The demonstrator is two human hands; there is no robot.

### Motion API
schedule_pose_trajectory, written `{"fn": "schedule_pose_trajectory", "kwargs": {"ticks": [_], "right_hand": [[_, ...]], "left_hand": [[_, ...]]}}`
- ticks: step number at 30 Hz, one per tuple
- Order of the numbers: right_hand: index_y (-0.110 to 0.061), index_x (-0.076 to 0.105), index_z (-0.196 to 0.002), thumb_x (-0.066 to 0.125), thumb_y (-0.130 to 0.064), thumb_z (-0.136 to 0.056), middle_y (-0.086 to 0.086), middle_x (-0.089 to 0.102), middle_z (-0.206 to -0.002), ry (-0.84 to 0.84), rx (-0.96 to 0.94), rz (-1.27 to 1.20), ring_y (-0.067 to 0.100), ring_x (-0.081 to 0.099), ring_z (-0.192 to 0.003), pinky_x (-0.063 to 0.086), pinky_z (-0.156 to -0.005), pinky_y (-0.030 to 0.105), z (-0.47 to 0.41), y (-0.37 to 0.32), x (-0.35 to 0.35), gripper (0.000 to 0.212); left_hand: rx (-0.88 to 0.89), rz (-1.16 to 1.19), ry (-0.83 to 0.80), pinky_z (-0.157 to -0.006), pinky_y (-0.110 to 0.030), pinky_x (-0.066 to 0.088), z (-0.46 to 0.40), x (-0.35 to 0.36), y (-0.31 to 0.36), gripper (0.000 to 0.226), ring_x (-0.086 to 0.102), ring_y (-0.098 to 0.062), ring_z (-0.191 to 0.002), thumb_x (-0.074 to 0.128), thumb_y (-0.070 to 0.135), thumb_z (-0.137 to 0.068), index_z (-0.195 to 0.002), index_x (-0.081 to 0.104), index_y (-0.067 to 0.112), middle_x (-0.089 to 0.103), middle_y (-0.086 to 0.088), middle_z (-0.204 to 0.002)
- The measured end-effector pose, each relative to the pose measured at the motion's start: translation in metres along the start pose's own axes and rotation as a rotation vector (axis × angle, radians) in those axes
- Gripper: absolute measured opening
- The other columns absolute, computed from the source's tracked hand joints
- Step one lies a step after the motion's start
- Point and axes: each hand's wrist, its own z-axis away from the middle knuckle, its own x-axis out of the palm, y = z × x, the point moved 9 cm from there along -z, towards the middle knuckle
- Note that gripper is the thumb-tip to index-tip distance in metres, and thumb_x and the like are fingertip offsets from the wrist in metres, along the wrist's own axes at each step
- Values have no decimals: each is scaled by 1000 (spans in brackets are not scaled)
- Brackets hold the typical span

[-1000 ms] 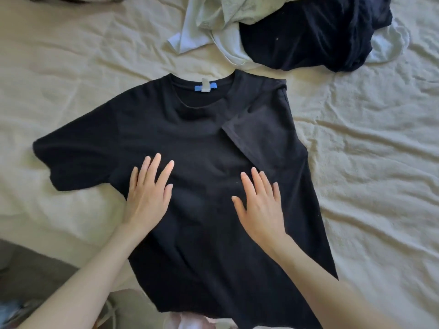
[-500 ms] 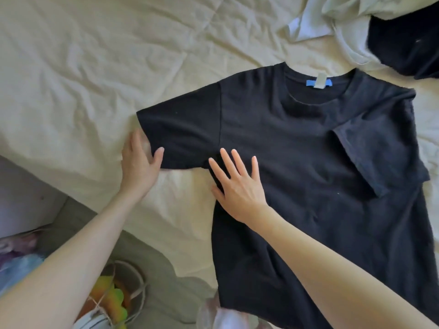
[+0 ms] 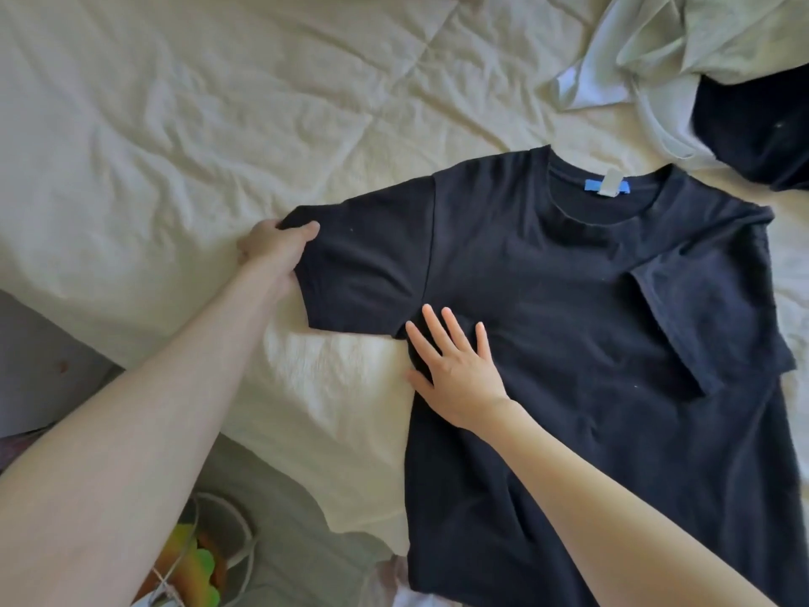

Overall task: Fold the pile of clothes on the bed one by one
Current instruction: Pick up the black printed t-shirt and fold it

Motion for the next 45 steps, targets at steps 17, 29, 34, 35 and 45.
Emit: {"fn": "schedule_pose_trajectory", "kwargs": {"ticks": [17, 29, 34, 35, 45], "right_hand": [[-20, 45, -133, 42, -39, -99, 0, 57, -123, 356, 793, -1692, 14, 60, -104, 49, -91, 34, 104, 128, -6, 39], [-9, 56, -97, 67, -24, -87, 1, 55, -83, 100, 959, -1662, 13, 52, -66, 45, -59, 25, 47, 99, 2, 21], [-14, 53, -86, 61, -19, -88, 1, 45, -72, 233, 996, -1465, 15, 39, -65, 31, -56, 25, 48, 121, -5, 9], [-13, 55, -87, 59, -20, -88, 2, 46, -75, 269, 985, -1397, 17, 40, -71, 32, -60, 26, 53, 128, -10, 8], [-18, 46, -132, 47, -50, -93, 2, 44, -135, 509, 452, -463, 23, 37, -126, 28, -102, 44, -18, 117, -136, 51]], "left_hand": [[688, -525, -585, -94, -24, 45, 204, 193, 16, 35, 56, -10, -111, 58, 20, -92, -126, 52, 22, 61, 3, -121], [48, -67, -328, -97, -33, 46, 127, 113, -86, 37, 58, -12, -104, 62, 28, -90, -124, 53, 14, 61, 1, -118], [92, -127, -299, -81, -32, 50, 128, 110, -85, 24, 62, -17, -92, 67, 22, -85, -104, 56, 14, 63, -2, -100], [100, -143, -302, -76, -28, 50, 127, 105, -87, 24, 62, -15, -90, 68, 22, -85, -104, 55, 15, 63, -1, -99], [174, -183, -293, -73, -13, 41, 116, 101, -88, 31, 59, -1, -90, 60, 49, -85, -107, 60, 27, 63, 17, -95]]}}
